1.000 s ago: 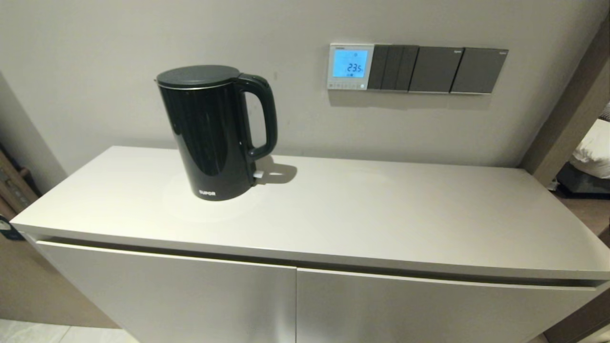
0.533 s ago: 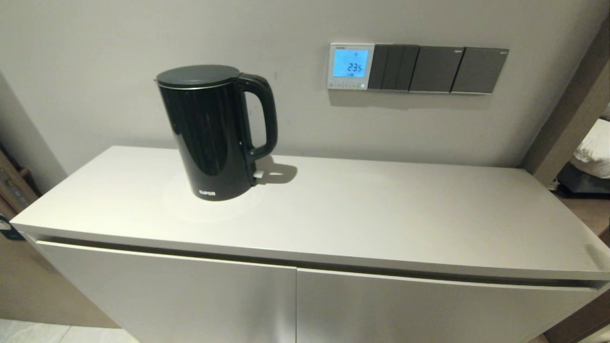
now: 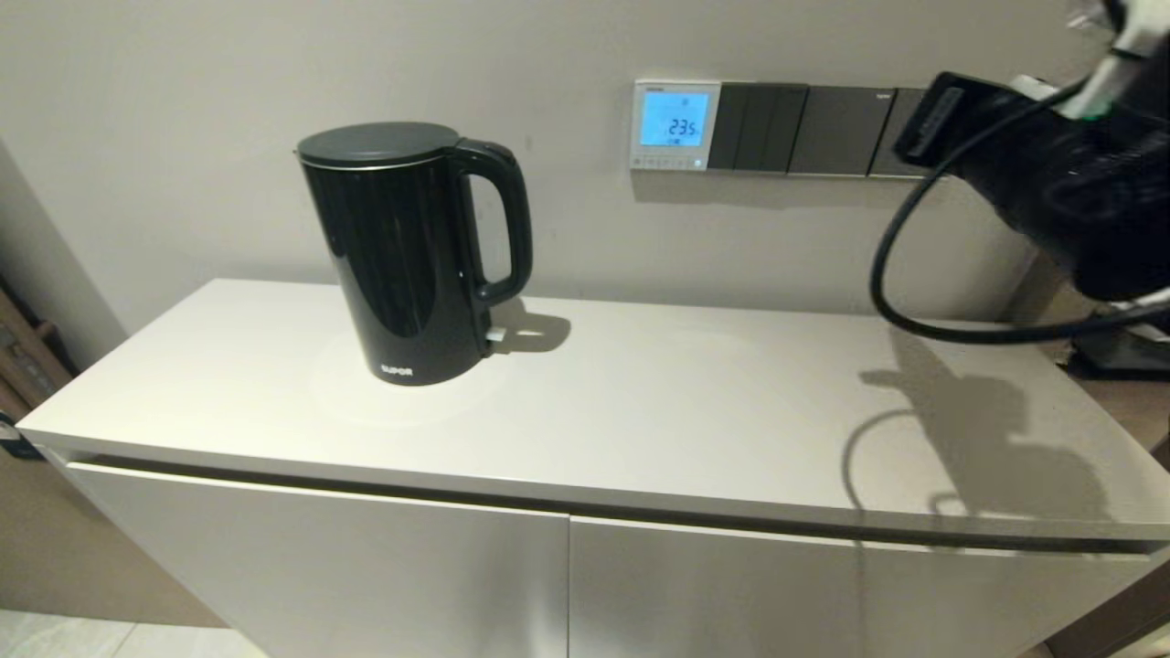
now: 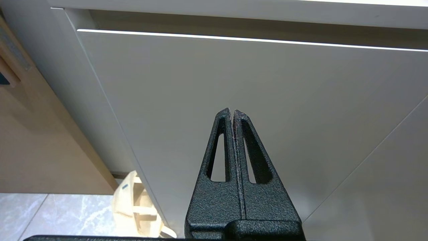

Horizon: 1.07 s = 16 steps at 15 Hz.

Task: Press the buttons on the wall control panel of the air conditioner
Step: Turn off the central air conditioner

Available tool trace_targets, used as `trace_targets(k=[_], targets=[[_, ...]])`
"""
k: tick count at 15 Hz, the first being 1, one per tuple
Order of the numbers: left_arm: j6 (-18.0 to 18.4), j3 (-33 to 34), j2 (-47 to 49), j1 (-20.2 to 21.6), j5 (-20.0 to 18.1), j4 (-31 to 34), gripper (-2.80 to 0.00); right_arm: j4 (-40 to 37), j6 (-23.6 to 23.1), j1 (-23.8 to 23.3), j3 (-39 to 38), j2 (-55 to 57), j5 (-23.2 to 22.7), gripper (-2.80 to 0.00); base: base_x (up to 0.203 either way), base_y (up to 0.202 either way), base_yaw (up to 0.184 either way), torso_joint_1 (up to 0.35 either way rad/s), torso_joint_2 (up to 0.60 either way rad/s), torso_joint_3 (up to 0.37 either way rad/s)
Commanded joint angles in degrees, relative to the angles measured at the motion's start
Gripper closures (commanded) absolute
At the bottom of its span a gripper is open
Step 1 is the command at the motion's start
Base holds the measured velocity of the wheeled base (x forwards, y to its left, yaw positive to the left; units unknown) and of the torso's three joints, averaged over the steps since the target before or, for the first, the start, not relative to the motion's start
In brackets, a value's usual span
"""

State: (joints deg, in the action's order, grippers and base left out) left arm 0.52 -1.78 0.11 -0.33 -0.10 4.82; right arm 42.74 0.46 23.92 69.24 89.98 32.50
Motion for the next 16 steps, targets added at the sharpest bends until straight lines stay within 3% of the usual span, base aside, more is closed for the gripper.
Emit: trace_targets(k=[1,7,11,16], targets=[[0.0,-0.06,-0.02,-0.02,-0.01,0.02,0.0,1.24,-0.41,1.35,9.0,13.18,1.17,0.0,0.0,0.0,0.0,0.0,0.0,0.0],[0.0,0.02,-0.02,-0.02,0.02,0.02,0.0,8.04,-1.41,4.89,18.08,24.77,1.12,0.0,0.0,0.0,0.0,0.0,0.0,0.0],[0.0,-0.06,-0.02,-0.02,0.02,0.02,0.0,9.55,-1.51,8.85,18.56,26.38,0.1,0.0,0.0,0.0,0.0,0.0,0.0,0.0],[0.0,0.01,-0.02,-0.02,0.02,0.02,0.0,10.49,-2.65,8.69,21.78,30.8,-0.07,0.0,0.0,0.0,0.0,0.0,0.0,0.0]])
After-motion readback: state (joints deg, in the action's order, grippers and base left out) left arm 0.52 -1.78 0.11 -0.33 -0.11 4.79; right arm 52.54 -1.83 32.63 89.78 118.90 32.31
